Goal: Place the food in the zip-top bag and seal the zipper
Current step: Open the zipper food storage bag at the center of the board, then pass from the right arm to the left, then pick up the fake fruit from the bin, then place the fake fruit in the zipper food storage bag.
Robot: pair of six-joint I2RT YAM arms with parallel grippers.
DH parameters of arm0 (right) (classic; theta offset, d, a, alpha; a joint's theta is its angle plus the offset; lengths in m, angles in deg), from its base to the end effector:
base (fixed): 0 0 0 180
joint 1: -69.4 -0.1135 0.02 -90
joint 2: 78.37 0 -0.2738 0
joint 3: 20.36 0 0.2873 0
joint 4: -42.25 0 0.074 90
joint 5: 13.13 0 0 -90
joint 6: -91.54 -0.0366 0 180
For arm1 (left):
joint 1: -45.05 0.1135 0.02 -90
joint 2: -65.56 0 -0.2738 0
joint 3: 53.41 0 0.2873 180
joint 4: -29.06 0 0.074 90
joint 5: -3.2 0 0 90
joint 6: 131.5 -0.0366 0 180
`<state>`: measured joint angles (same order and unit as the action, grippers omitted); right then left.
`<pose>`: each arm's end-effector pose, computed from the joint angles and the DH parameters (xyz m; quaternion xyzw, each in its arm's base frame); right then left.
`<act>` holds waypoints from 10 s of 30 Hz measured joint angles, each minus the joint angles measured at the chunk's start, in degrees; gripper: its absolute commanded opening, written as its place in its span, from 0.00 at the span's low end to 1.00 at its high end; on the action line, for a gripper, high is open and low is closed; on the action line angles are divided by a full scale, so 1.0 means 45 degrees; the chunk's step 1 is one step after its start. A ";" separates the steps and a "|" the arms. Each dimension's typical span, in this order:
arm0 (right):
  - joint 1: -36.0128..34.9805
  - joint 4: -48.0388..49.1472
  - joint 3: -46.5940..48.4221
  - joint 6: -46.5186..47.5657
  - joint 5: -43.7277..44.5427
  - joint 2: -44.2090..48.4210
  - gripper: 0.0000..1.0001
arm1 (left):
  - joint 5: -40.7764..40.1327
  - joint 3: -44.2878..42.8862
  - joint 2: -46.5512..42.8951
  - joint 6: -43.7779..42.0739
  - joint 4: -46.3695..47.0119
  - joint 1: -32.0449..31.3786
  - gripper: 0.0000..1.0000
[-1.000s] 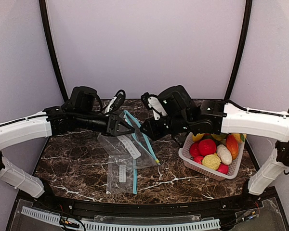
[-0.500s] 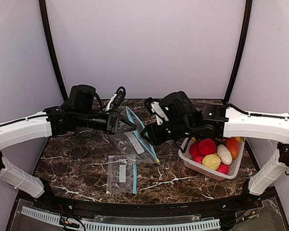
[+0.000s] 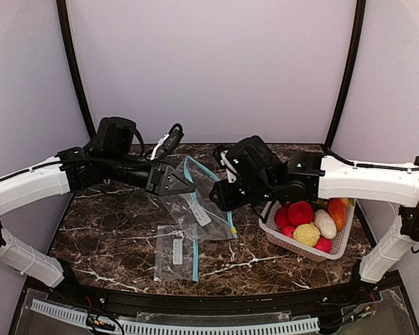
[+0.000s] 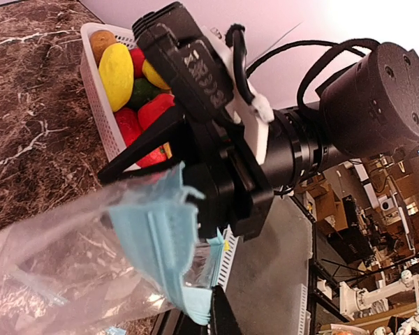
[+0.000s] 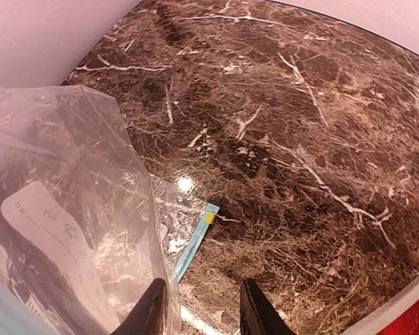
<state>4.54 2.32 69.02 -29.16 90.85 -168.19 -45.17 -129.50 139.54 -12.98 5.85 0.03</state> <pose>0.1736 0.3492 0.3142 -0.2158 0.8762 0.2343 0.3617 0.2133 -0.2479 0.3508 0.3095 0.7340 -0.5513 0.2482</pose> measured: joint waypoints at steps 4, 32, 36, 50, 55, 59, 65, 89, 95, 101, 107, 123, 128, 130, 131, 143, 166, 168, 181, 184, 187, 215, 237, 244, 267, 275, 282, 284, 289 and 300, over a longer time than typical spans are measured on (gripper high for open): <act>0.0374 -0.0544 -0.0219 -0.0612 0.0709 0.0461 0.34 | -0.0894 -0.0316 -0.0486 -0.0879 -0.1593 0.0000 0.01; 0.0627 -0.0117 -0.0219 0.0772 -0.0651 0.0432 0.00 | -0.4692 -0.1200 -0.0034 -0.3750 -0.3939 -0.0049 0.59; 0.0568 -0.0243 0.0131 0.1005 -0.0772 0.0175 0.00 | -0.5280 -0.1817 -0.0034 -0.4590 -0.4493 -0.0049 0.81; 0.0325 -0.0607 0.0641 0.1477 -0.0879 -0.0457 0.00 | -0.6450 -0.4794 0.1375 -0.6747 -0.5892 -0.0049 0.96; 0.0301 -0.0758 0.0874 0.1535 -0.0874 -0.0685 0.00 | -0.6169 -0.5168 0.1758 -0.6858 -0.5955 -0.0049 0.96; 0.0253 -0.0879 0.1059 0.1627 -0.0865 -0.0767 0.00 | -0.6115 -0.5678 0.2001 -0.6926 -0.5979 -0.0049 0.93; 0.0165 -0.0971 0.1180 0.1724 -0.0860 -0.0874 0.00 | -0.6237 -0.6101 0.2535 -0.7237 -0.6256 -0.0049 0.78; 0.0165 -0.1161 0.1355 0.1797 -0.0782 -0.1209 0.00 | -0.6445 -0.6154 0.2939 -0.7728 -0.7174 -0.0049 0.39; 0.0170 -0.1195 0.1443 0.1812 -0.0753 -0.1331 0.00 | -0.6363 -0.5906 0.2939 -0.7830 -0.7198 -0.0049 0.27; 0.0170 -0.1277 0.1647 0.1812 -0.0670 -0.1530 0.00 | -0.6353 -0.5654 0.2939 -0.7849 -0.7208 -0.0049 0.13; 0.0170 -0.1345 0.1783 0.1768 -0.0573 -0.1593 0.00 | -0.6275 -0.5319 0.2841 -0.7742 -0.7174 -0.0049 0.01; 0.0189 -0.0680 0.1520 0.1914 -0.1583 -0.0991 0.82 | -0.7242 -0.4663 0.2273 -0.6645 -0.6887 0.0087 0.01; 0.0194 0.0010 0.0923 0.2016 -0.2059 0.0359 0.89 | -0.7189 -0.4663 0.2273 -0.6300 -0.6785 0.0758 0.01; 0.0204 0.0194 0.0724 0.1982 -0.2025 0.0855 0.89 | -0.7179 -0.4663 0.2278 -0.6222 -0.6713 0.1190 0.01; 0.0262 0.0209 0.0641 0.1957 -0.1943 0.1083 0.89 | -0.7179 -0.4663 0.2283 -0.6207 -0.6669 0.1341 0.01; 0.2127 -0.2555 0.0146 0.1112 0.0481 0.2327 0.94 | -0.7295 -0.3672 0.2297 -0.6188 -0.4949 0.3283 0.01; 0.9204 -0.3818 -0.3730 0.0573 0.0024 0.4852 0.98 | -0.8378 -0.1540 0.1438 -0.6188 -0.3181 0.3779 0.01; 0.9583 -0.3512 -0.4036 0.0583 -0.0311 0.4886 0.98 | -0.8354 -0.1540 0.1438 -0.6193 -0.3172 0.3774 0.01; 1.0987 -0.1933 -0.5751 0.0563 -0.1904 0.5008 0.95 | -0.8121 -0.1540 0.1467 -0.6193 -0.3167 0.3774 0.01; 1.1035 -0.1671 -0.5877 0.0539 -0.2210 0.5056 0.93 | -0.8106 -0.1540 0.1491 -0.6193 -0.3167 0.3779 0.01; 1.1035 -0.1506 -0.5916 0.0476 -0.2458 0.5061 0.90 | -0.8102 -0.1540 0.1515 -0.6193 -0.3167 0.3779 0.01; 1.1035 -0.1394 -0.5989 0.0316 -0.2584 0.5081 0.72 | -0.8058 -0.1540 0.1569 -0.6193 -0.3172 0.3779 0.01; 0.8806 -0.2084 -0.3487 0.0908 -0.3750 0.7028 0.60 | -0.5430 -0.1438 0.1569 -0.5838 -0.2744 0.3774 0.01; 0.5989 -0.0942 -0.2710 0.1098 -0.4673 0.6300 0.60 | -0.3079 -0.1044 0.1700 -0.4847 -0.1846 0.3657 0.01; 0.1661 0.2511 0.1875 0.1433 -0.6727 -0.1209 0.62 | -0.1880 -0.1049 0.2817 -0.4284 -0.1953 0.3390 0.01; 0.1656 0.1651 0.3322 0.1326 -0.6241 -0.2725 0.62 | -0.1885 -0.1093 0.2822 -0.4299 -0.2025 0.3356 0.01; 0.1661 0.0743 0.3988 0.1093 -0.5654 -0.3337 0.63 | -0.1894 -0.1103 0.2827 -0.4333 -0.2030 0.3356 0.01; 0.1661 0.0505 0.4090 0.1025 -0.5421 -0.3449 0.65 | -0.1894 -0.1103 0.2827 -0.4337 -0.2030 0.3356 0.01; 0.1671 -0.0019 0.4420 0.0801 -0.4872 -0.3750 0.67 | -0.1894 -0.1132 0.2885 -0.4352 -0.2030 0.3317 0.01; 0.1676 -0.0636 0.4828 0.0423 -0.4017 -0.4347 0.76 | -0.1899 -0.1151 0.3104 -0.4512 -0.2215 0.3225 0.01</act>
<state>12.08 -0.54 90.74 -27.26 72.78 -187.75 -53.72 -134.68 153.50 -33.29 -4.12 14.54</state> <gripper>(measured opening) 0.726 0.007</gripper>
